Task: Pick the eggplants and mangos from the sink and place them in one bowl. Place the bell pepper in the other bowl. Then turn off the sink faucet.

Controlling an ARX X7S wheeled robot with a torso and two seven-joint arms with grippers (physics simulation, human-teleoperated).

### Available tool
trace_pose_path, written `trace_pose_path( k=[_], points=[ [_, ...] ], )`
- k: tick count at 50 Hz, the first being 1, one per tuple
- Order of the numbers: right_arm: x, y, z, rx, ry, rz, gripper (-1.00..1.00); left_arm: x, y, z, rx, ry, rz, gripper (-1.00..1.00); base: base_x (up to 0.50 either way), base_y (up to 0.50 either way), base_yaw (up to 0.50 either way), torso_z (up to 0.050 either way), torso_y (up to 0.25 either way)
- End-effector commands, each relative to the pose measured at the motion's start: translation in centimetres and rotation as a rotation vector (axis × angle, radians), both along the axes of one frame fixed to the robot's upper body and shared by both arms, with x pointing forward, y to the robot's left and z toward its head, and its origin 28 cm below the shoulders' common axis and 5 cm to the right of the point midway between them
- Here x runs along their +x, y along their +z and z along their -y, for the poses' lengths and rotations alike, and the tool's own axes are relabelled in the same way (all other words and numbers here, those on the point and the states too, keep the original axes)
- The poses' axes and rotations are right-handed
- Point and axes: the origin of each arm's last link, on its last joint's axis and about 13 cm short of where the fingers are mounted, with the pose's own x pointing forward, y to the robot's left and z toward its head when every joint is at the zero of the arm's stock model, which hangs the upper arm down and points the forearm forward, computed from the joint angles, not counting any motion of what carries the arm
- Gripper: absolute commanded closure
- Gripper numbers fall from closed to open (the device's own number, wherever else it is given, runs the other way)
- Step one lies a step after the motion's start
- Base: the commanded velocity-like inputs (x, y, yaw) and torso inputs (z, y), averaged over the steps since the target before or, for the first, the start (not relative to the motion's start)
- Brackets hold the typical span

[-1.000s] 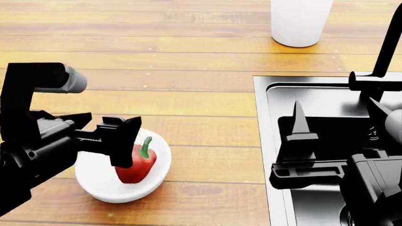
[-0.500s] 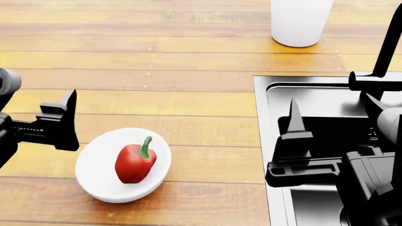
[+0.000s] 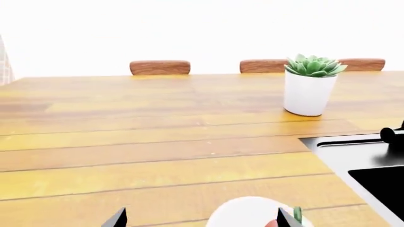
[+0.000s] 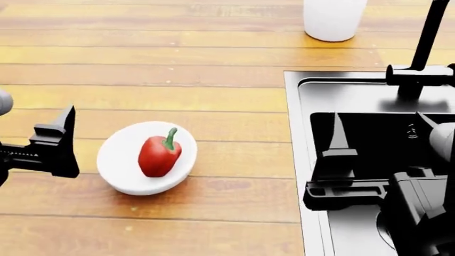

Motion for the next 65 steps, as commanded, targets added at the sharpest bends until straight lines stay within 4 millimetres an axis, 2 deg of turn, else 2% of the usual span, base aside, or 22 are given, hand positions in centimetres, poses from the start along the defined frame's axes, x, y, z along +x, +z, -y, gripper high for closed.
trace_pose_path(
  k=[1,65],
  points=[
    [-0.13,-0.14,0.07,-0.004,-0.009,0.003,-1.00,-0.22,0.02,-0.04,-0.007,-0.002,-0.007,-1.00,-0.19,-0.21,0.00,0.000,0.000],
    [-0.71,0.14,0.11,-0.014,-0.026,0.014,-1.00,0.20,-0.07,0.47,-0.028,-0.028,-0.003,-1.00,-0.01,-0.36,0.00,0.000,0.000]
  ],
)
